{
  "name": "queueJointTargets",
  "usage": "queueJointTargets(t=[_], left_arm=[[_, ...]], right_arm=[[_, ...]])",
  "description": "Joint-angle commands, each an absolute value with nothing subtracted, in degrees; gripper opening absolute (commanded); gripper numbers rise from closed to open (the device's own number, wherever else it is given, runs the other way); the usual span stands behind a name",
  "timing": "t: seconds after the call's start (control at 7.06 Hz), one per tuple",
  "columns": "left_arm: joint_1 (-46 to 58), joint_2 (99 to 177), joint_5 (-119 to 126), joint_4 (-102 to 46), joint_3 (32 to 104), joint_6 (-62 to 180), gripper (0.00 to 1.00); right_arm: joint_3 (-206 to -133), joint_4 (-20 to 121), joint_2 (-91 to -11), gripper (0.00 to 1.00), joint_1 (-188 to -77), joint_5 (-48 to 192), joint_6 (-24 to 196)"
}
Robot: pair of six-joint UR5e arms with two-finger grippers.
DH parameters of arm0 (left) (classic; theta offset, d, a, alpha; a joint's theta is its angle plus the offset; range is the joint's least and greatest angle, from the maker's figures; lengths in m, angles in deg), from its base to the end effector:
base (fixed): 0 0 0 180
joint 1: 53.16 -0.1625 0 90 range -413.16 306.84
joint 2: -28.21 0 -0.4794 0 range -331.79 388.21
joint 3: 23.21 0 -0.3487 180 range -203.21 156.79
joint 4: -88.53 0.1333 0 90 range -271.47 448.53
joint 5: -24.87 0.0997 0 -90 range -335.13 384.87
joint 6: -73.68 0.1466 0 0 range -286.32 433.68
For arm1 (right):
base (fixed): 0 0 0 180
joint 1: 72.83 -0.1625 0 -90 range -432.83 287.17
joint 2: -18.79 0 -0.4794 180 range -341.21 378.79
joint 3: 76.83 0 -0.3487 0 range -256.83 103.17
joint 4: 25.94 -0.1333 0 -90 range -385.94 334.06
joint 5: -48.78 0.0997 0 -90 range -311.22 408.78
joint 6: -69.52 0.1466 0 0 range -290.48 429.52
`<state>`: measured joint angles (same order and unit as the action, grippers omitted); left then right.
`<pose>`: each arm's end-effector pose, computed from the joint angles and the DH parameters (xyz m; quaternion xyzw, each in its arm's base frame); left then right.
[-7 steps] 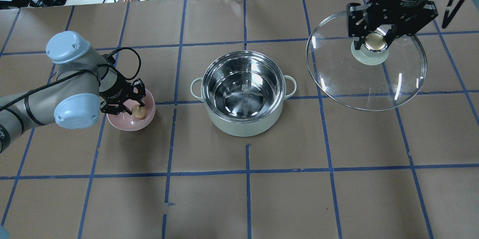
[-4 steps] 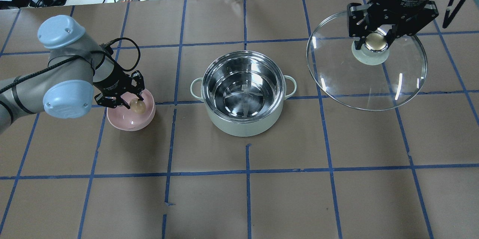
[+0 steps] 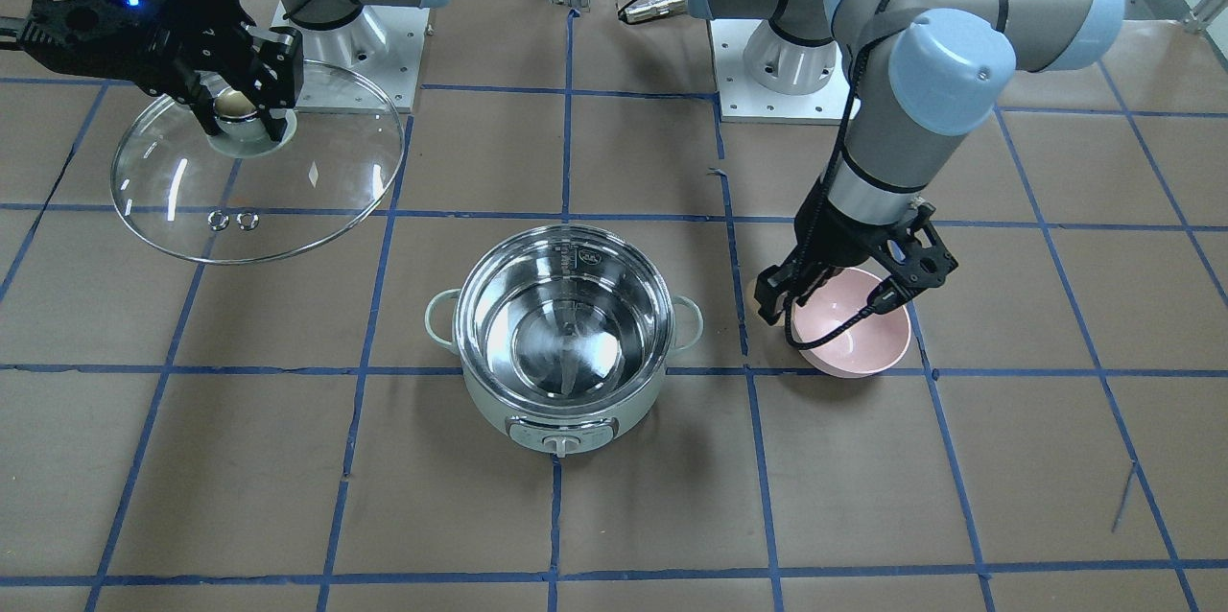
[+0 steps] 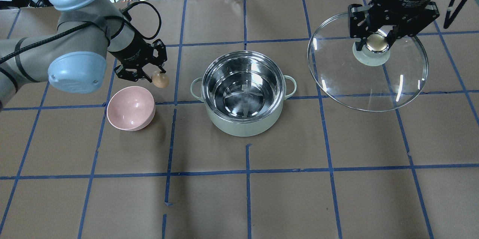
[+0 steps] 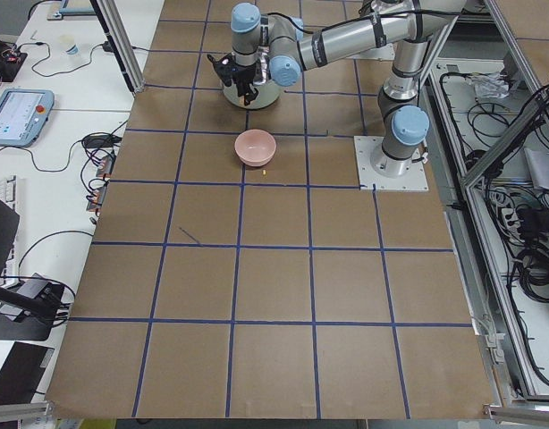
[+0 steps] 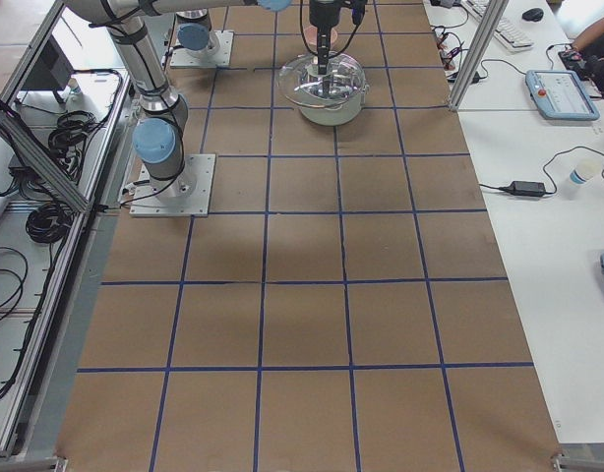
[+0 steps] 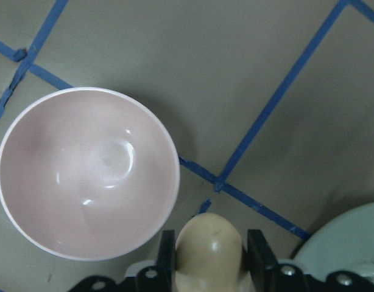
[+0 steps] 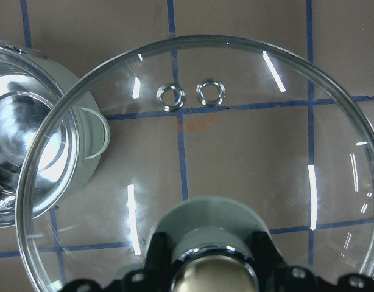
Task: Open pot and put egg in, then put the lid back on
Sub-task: 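Lift the egg from the bowl and carry it over the pot with the left gripper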
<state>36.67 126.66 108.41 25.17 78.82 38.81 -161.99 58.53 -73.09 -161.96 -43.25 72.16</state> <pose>-0.1483 -0.5123 0.3806 0.2972 -0.9516 0.0344 0.0697 0.1215 -0.4352 0.5380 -0.0308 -0.9993 0.0107 0.0176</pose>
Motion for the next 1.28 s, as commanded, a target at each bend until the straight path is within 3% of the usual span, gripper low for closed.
queueJointTargets(t=[0.0, 0.28, 1.13], left_arm=[[44.6, 128.8, 106.1, 29.3, 77.0, 34.1, 0.14], [49.9, 133.8, 110.1, 34.3, 74.7, 33.5, 0.14], [54.9, 138.0, 119.2, 37.5, 74.8, 35.0, 0.14]], right_arm=[[-162.0, 58.5, -73.1, 0.05, -161.9, -43.2, 72.1], [-162.0, 58.5, -73.1, 0.05, -161.9, -43.2, 72.1], [-162.0, 58.5, -73.1, 0.06, -161.9, -43.2, 72.1]])
